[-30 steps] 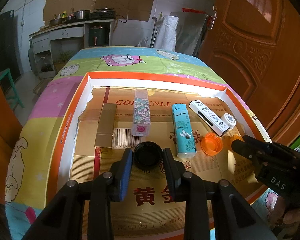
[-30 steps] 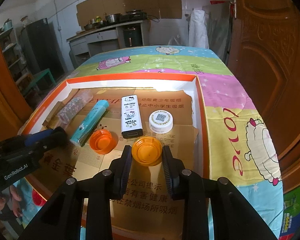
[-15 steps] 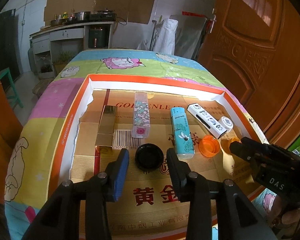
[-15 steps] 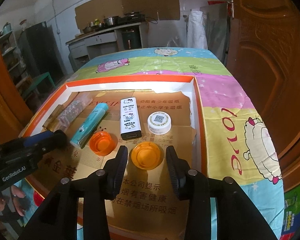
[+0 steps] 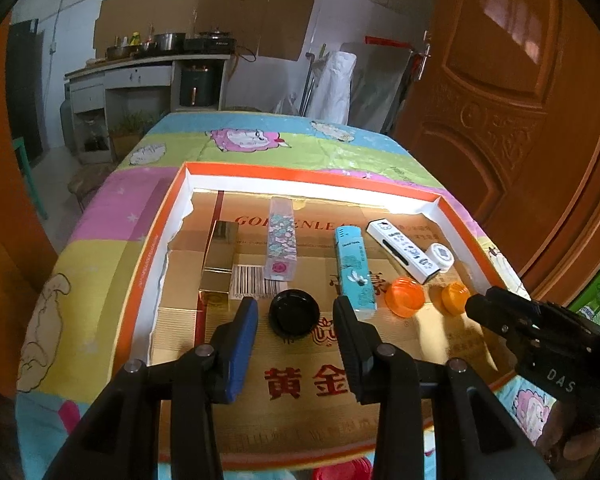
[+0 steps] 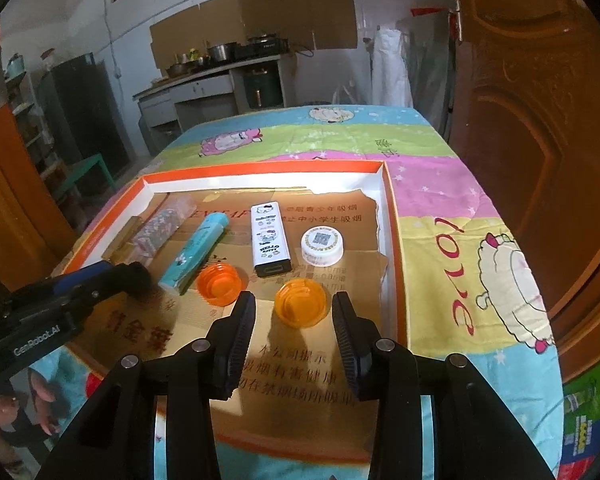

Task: Organize rigid objects
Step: 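Withdraw both open tools from the tray toward the red and blue caps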

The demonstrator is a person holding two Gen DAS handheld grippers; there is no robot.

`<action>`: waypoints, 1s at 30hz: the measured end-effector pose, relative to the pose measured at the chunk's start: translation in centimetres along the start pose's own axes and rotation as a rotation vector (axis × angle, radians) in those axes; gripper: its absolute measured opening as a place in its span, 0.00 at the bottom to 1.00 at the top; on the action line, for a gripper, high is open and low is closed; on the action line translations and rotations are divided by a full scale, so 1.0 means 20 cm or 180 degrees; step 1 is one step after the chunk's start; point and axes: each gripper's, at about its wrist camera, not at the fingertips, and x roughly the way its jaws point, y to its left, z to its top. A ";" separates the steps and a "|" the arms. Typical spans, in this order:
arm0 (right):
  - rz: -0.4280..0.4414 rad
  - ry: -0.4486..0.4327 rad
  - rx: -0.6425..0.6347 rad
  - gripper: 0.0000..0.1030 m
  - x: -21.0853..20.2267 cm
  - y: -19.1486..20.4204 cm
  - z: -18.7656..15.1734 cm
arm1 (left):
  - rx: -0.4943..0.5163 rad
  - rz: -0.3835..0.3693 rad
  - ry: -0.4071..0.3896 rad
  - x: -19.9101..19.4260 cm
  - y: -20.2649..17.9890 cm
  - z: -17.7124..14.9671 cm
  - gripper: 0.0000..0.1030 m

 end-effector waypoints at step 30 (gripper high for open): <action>0.0216 0.0313 -0.0595 0.40 -0.90 0.24 -0.40 | 0.0318 0.0143 0.0229 -0.94 -0.19 -0.44 0.38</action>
